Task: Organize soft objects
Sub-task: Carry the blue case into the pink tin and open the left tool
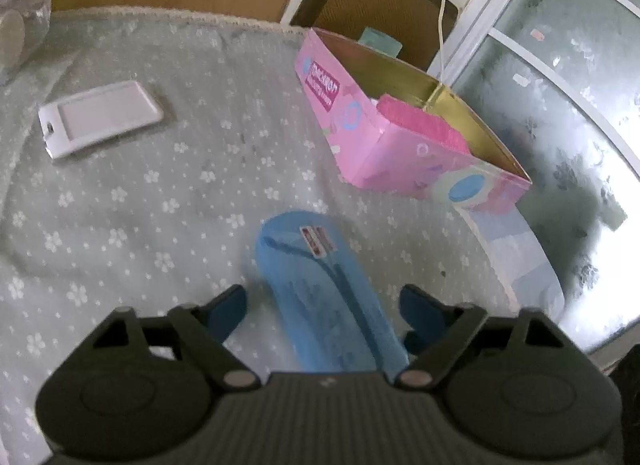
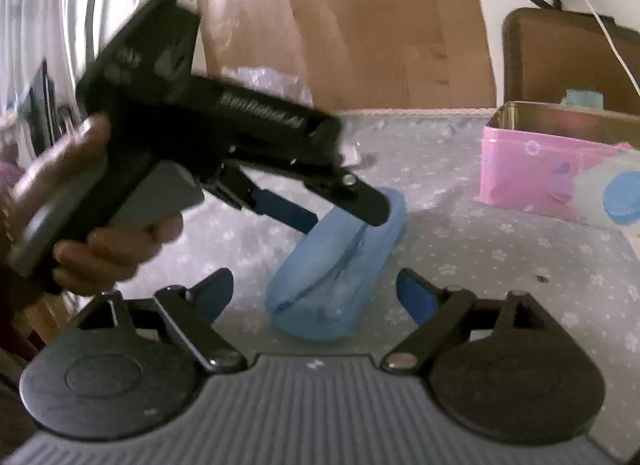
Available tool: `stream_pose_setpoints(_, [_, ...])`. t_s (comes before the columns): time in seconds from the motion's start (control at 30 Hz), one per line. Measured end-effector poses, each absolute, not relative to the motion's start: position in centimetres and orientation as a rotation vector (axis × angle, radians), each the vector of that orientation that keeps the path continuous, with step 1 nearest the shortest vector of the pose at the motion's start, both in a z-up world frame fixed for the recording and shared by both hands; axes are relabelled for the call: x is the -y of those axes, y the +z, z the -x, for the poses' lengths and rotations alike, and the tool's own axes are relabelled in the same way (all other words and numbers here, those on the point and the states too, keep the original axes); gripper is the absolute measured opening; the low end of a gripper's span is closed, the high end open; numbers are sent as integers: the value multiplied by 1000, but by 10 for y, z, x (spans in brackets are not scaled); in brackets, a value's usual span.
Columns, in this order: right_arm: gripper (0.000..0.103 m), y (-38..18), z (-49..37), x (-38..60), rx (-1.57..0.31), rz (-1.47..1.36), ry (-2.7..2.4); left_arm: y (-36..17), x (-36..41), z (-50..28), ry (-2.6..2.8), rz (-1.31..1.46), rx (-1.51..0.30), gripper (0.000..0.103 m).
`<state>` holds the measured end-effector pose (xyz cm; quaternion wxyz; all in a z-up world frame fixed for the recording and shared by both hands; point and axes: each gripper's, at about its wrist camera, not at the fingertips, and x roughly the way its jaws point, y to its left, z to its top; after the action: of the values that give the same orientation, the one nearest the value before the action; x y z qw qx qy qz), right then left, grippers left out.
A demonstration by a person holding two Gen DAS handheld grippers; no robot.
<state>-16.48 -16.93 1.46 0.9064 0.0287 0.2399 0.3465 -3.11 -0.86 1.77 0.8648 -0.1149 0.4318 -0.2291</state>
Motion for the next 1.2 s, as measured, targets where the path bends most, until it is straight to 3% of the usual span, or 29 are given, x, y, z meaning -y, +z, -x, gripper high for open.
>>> stream_pose_setpoints(0.07, [88,9,164,164,-507,-11,704,14,11,35,-492,232,-882,67])
stream_pose_setpoints(0.13, [68,3,164,160,-495,29,694,15,13,36,-498,228,-880,64])
stream_pose_setpoints(0.33, [68,25,158,175,-395,16,632,69,33,26,-596,193,-742,62])
stream_pose_setpoints(0.57, [68,78,122,221,-207,31,440,124,113,-34,-726,103,-614,62])
stream_pose_setpoints(0.9, [68,78,12,324,-342,-9,240,80,238,-150,-833,192,-799,62])
stream_pose_setpoints(1.2, [71,49,-34,343,-380,183,-55,59,270,-148,-761,109,-756,65])
